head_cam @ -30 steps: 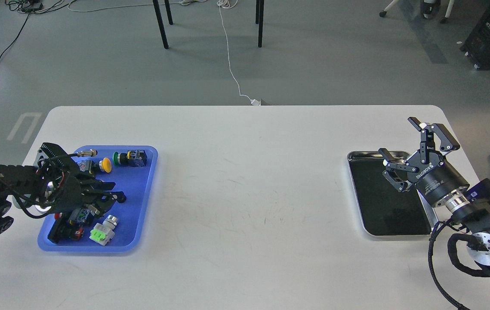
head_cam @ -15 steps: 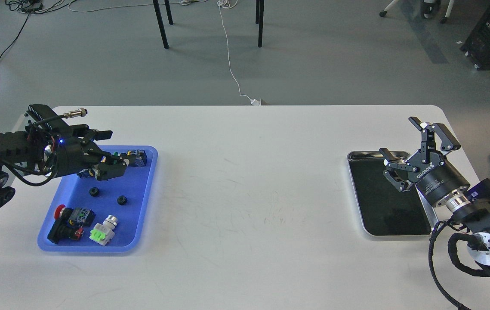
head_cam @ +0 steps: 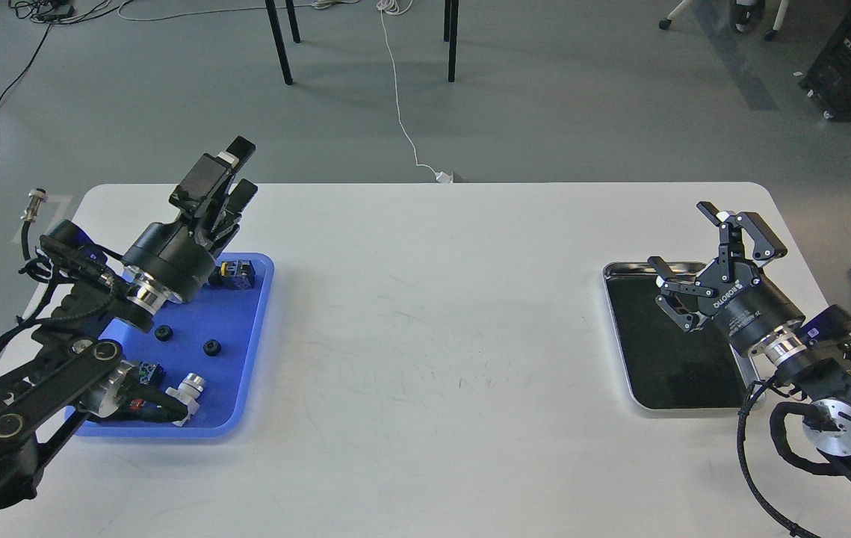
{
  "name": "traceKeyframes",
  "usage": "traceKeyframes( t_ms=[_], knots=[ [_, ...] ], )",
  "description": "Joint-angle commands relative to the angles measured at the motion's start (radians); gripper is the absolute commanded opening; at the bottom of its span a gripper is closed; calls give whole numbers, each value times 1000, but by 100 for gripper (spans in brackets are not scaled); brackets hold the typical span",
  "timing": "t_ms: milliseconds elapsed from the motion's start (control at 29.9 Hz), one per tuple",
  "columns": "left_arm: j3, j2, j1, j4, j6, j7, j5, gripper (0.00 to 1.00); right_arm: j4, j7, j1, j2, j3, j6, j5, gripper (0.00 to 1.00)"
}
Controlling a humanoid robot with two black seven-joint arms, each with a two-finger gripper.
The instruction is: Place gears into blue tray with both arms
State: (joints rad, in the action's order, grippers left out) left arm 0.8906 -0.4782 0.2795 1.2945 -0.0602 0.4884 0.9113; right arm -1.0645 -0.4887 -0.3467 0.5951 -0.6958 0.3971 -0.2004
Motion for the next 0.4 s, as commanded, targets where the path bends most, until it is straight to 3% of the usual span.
traceKeyframes(
  t_ms=[0,200,368],
  knots=[
    [94,75,-60,-6,19,0,-6,98,0,0,6,-1,1,-1,-1,99],
    [201,142,-181,-32,146,0,-29,98,-3,0,6,-18,1,0,-1,99],
    [217,173,-209,-43,161,-4,-29,98,-3,0,8,-23,2,0,1,99]
  ],
)
